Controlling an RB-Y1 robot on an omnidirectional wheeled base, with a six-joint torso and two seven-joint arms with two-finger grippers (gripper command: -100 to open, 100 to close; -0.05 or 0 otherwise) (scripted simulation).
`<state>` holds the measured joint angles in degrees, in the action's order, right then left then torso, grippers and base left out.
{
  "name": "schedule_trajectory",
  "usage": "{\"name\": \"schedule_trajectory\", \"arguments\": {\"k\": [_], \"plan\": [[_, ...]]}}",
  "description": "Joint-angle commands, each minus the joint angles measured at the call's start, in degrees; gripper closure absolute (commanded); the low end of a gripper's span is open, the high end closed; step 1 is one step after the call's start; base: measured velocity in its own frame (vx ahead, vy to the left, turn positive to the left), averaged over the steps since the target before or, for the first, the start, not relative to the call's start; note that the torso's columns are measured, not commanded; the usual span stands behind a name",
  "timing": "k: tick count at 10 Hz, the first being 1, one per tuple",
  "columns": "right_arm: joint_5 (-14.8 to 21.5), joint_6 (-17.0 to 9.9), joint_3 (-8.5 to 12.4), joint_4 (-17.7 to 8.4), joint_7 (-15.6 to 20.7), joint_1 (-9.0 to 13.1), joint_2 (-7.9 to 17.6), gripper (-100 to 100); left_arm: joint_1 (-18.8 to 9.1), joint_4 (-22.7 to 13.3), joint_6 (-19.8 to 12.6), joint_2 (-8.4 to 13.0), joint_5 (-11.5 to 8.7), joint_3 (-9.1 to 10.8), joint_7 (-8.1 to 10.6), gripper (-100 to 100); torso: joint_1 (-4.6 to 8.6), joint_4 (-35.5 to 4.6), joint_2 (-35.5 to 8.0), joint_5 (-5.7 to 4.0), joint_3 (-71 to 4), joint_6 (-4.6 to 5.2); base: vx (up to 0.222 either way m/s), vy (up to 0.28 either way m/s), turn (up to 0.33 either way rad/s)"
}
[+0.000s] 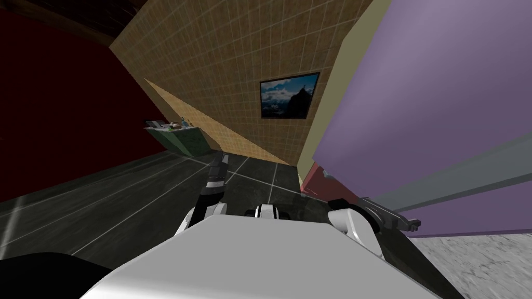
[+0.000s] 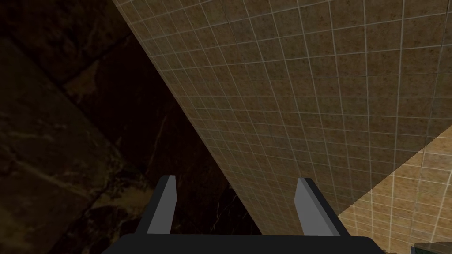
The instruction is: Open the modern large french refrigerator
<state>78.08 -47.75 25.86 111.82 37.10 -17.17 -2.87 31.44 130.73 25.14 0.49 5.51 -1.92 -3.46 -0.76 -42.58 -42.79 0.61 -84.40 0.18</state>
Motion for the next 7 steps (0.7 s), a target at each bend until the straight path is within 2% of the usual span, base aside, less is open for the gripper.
{"name": "schedule_trajectory", "arguments": {"k": [1,2,7], "plan": [[-1.2,-0.1,0.0,0.8,1.7,0.3,0.0,-100,0.0,0.0,0.0,0.0,0.0,0.00,0.00,0,0.01,0.0,0.0,0.05,0.0,0.01,0.005,-0.005,0.009],[-1.4,-0.1,0.0,0.7,2.1,0.3,0.0,0,0.0,0.0,0.0,0.0,0.0,0.00,0.00,0,0.09,0.0,0.0,-0.05,0.0,-0.01,0.008,-0.004,0.017],[-1.7,0.0,-0.4,-0.2,2.2,0.1,0.0,0,0.0,0.0,0.0,0.0,0.0,0.00,0.00,0,0.49,0.2,0.3,-0.35,-0.1,-0.11,0.002,-0.001,0.005]]}}
